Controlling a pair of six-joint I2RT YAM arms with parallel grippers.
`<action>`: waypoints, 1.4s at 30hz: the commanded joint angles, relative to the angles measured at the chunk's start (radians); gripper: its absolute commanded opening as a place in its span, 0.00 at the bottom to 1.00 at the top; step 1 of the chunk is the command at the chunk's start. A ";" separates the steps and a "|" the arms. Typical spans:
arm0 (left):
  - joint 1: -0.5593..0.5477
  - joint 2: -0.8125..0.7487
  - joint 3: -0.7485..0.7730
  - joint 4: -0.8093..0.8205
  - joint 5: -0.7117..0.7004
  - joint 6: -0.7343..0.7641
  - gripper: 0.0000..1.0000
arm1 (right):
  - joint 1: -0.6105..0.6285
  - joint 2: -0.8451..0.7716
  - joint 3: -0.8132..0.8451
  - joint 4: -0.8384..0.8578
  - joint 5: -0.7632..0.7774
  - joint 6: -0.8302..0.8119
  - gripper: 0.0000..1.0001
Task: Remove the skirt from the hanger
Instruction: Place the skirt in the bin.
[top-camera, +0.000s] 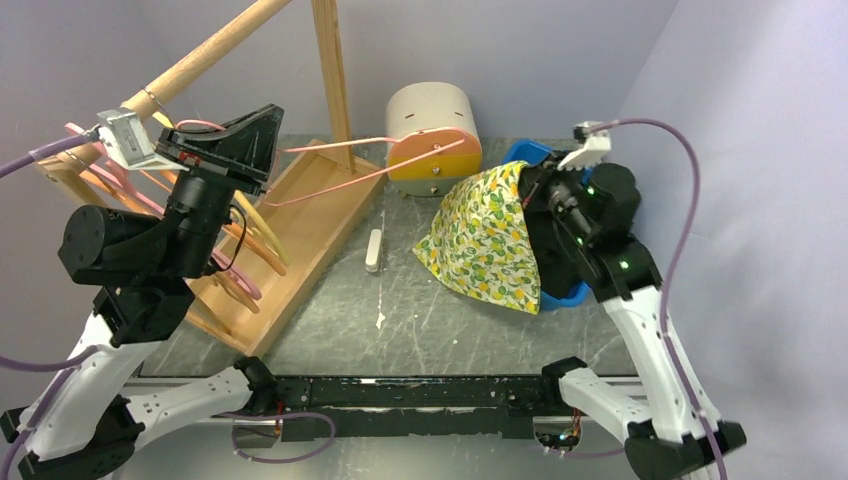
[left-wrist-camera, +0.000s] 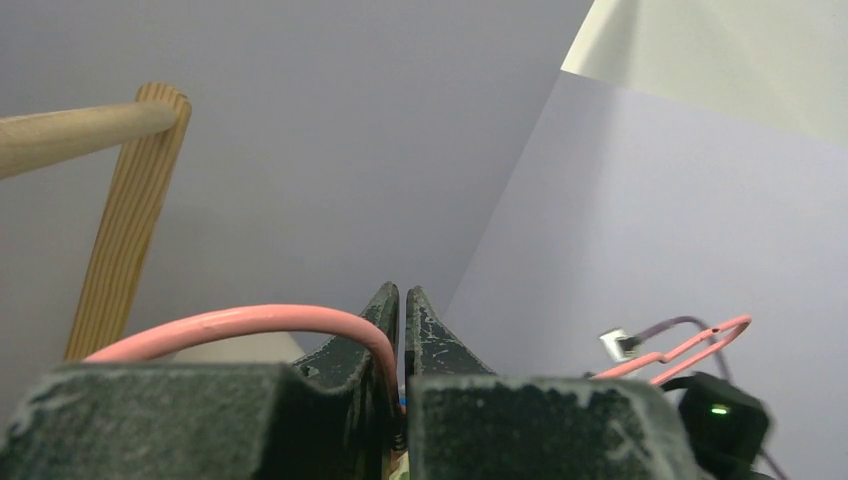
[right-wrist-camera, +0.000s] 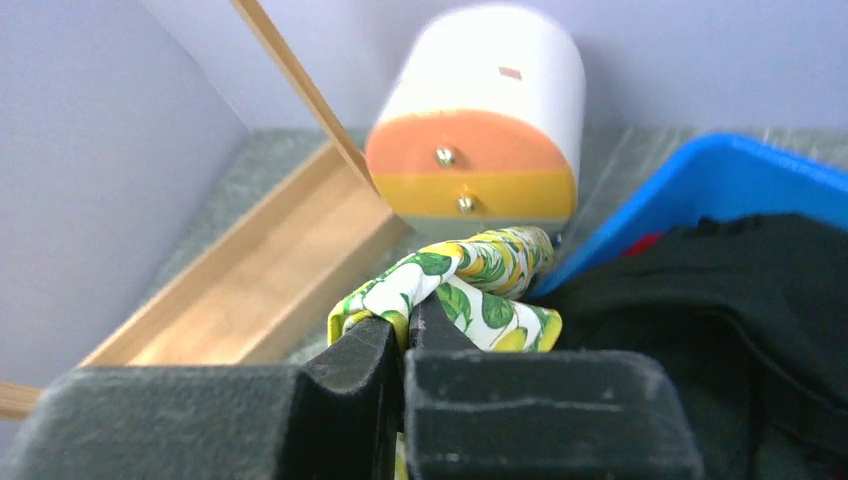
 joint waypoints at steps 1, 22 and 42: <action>-0.003 0.002 -0.010 0.025 -0.020 0.006 0.07 | -0.007 -0.135 0.077 0.052 0.006 -0.045 0.00; -0.002 0.021 -0.031 0.015 -0.005 -0.016 0.07 | -0.006 -0.237 0.333 0.120 0.356 -0.244 0.00; -0.003 0.058 0.036 -0.056 0.027 -0.057 0.07 | -0.190 0.241 0.252 0.175 0.359 -0.048 0.00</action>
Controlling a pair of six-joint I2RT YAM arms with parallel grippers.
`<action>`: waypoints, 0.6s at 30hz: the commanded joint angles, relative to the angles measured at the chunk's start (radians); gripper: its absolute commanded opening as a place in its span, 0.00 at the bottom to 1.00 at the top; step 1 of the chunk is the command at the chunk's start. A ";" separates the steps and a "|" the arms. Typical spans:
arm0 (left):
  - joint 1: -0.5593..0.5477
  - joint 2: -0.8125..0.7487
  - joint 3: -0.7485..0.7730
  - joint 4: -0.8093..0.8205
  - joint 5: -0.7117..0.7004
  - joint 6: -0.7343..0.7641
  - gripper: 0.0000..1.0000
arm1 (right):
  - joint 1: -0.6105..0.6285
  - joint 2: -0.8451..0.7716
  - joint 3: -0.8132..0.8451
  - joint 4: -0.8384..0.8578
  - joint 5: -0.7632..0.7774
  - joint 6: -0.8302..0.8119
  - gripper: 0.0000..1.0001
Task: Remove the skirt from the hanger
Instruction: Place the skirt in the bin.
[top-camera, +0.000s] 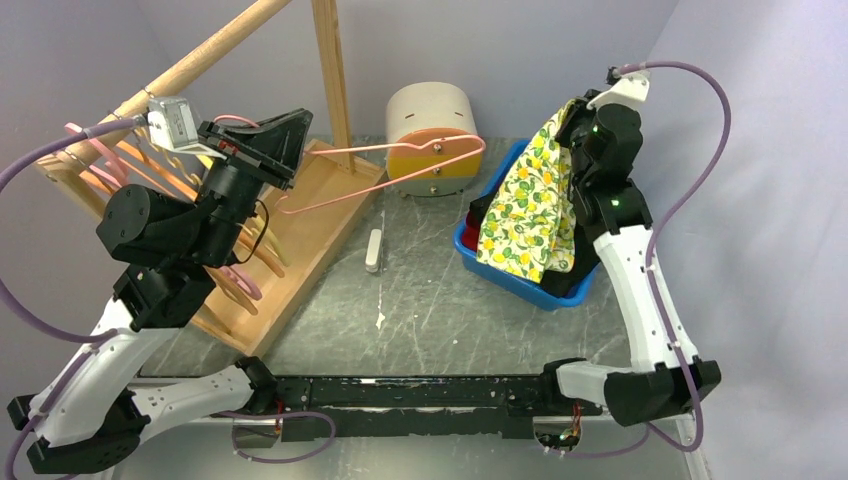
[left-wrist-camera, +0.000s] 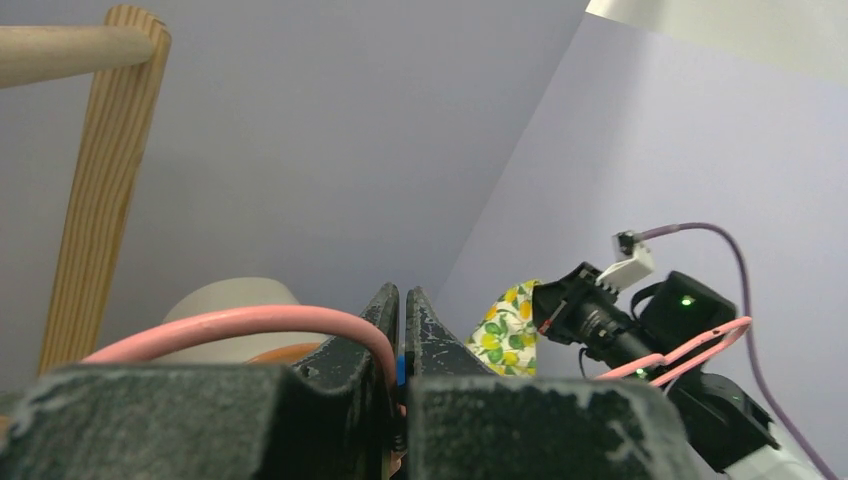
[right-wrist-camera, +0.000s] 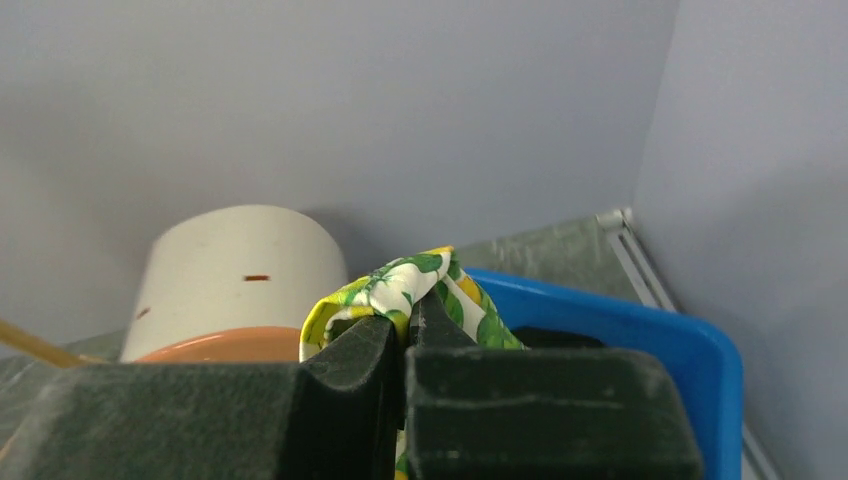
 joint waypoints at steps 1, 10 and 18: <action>-0.002 0.005 0.038 -0.001 0.026 -0.012 0.07 | -0.126 -0.003 -0.051 0.019 -0.096 0.155 0.00; -0.002 -0.006 0.004 0.000 0.032 -0.027 0.07 | -0.228 0.017 -0.550 0.112 -0.106 0.506 0.01; -0.002 0.040 0.024 -0.044 0.059 -0.072 0.07 | -0.249 -0.032 -0.733 0.052 0.007 0.559 0.12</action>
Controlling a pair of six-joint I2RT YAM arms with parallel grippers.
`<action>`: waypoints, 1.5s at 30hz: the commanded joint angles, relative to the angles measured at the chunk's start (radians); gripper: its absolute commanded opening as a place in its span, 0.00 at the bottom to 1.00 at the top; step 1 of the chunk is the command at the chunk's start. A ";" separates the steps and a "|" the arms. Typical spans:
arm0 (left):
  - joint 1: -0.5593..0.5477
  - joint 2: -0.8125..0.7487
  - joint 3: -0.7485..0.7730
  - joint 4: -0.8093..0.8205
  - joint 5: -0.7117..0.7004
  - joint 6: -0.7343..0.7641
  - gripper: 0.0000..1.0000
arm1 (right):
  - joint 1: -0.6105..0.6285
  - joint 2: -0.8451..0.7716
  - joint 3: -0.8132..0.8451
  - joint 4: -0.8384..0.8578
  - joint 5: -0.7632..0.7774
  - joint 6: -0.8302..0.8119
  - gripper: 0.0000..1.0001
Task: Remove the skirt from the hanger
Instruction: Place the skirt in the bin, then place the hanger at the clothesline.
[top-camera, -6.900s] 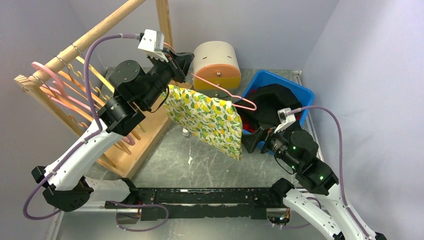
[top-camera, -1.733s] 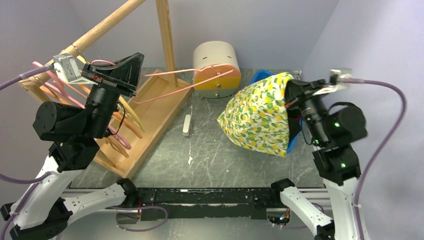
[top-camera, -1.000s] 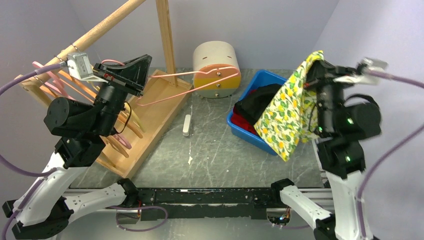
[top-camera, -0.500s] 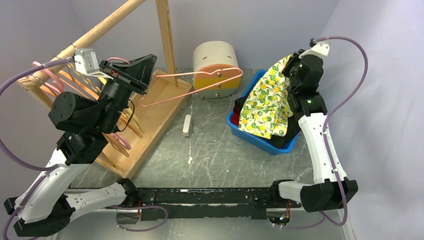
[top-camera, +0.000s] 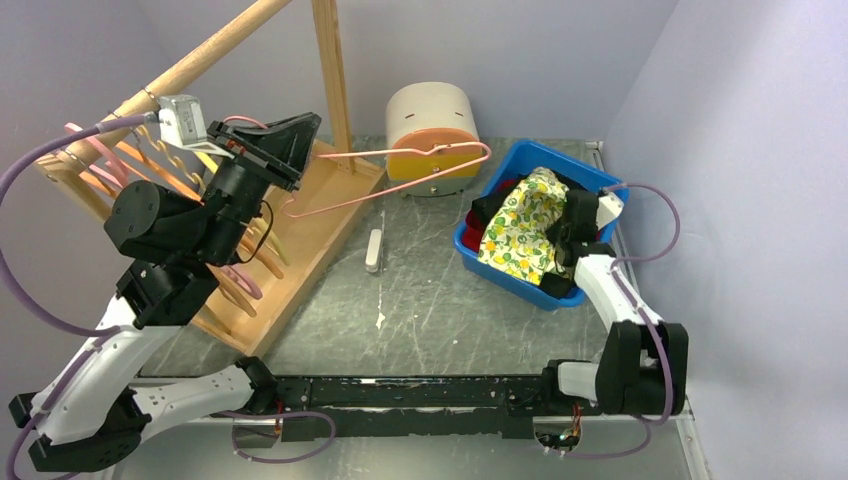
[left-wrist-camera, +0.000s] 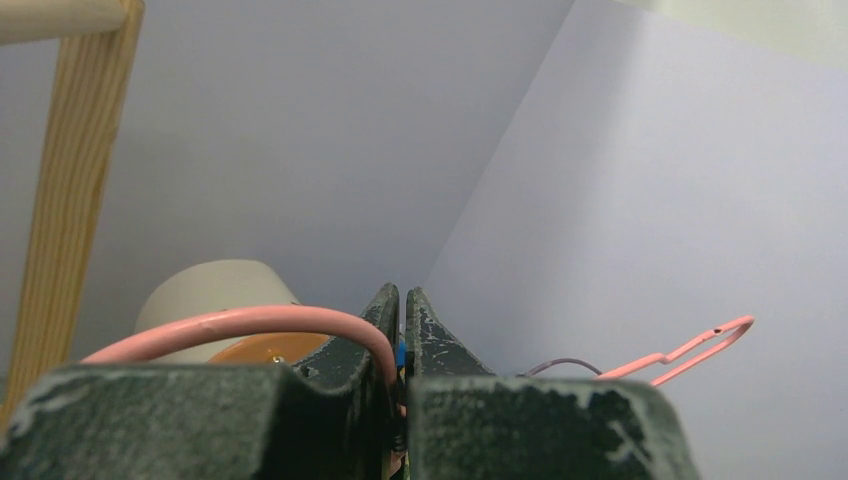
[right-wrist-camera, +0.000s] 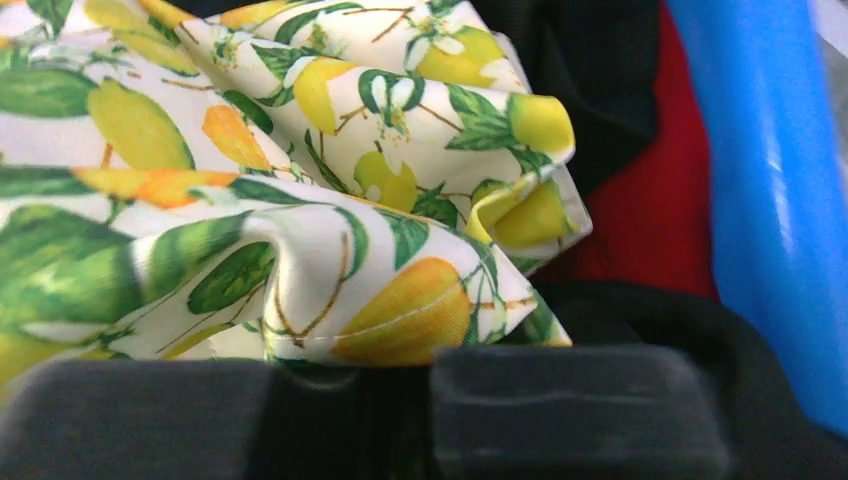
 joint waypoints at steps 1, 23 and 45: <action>-0.002 0.031 0.015 -0.015 0.045 -0.050 0.07 | -0.012 -0.139 -0.047 0.003 0.089 0.037 0.24; -0.003 0.207 0.076 -0.028 0.149 -0.033 0.07 | 0.000 -0.580 0.367 -0.257 -0.637 -0.467 1.00; -0.002 0.216 -0.002 -0.008 0.317 0.086 0.07 | 0.204 -0.612 0.501 -0.349 -0.978 -0.617 0.92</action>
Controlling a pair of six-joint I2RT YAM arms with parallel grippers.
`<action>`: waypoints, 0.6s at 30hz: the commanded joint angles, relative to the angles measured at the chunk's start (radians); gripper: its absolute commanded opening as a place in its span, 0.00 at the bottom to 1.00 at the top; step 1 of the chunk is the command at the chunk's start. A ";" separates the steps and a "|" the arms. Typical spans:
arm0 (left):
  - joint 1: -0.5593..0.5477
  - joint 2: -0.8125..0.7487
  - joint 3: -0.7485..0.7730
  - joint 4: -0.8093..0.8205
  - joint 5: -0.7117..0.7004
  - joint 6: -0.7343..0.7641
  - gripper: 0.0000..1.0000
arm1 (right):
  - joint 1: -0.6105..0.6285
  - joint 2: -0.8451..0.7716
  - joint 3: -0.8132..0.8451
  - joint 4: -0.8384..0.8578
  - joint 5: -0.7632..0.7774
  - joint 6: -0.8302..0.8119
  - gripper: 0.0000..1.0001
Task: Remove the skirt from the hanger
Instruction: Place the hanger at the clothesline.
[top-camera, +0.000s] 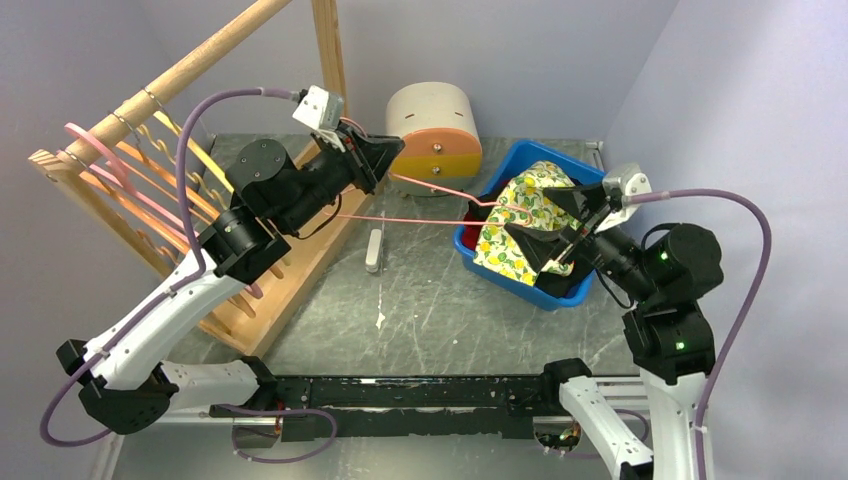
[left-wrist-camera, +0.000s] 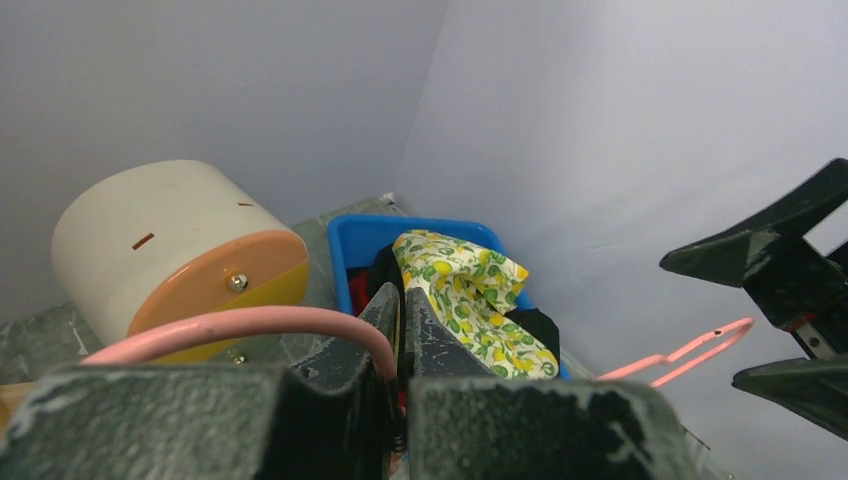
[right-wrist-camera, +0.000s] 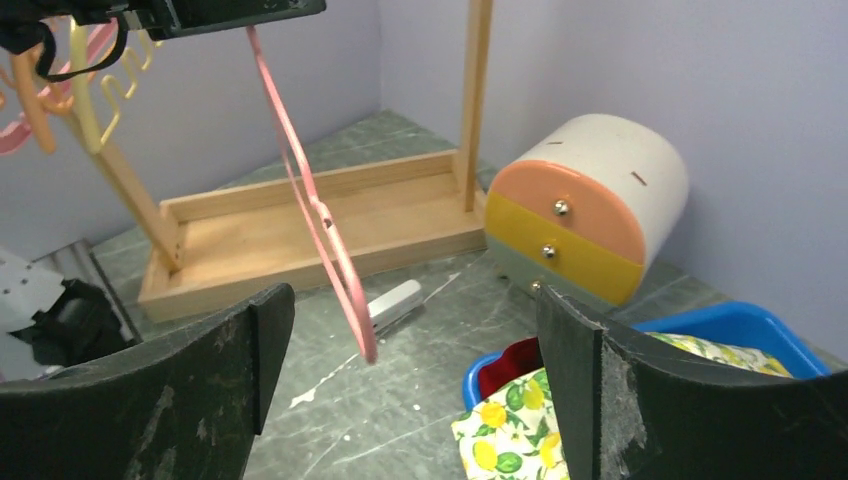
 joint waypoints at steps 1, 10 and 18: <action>-0.003 -0.034 -0.025 0.041 0.091 0.035 0.07 | 0.006 0.013 -0.013 0.004 -0.111 0.008 0.86; -0.002 -0.094 -0.101 0.092 0.130 0.049 0.07 | 0.005 0.052 -0.100 0.127 -0.275 0.145 0.51; -0.003 -0.105 -0.098 0.075 0.166 0.080 0.07 | 0.007 0.074 -0.114 0.173 -0.373 0.151 0.00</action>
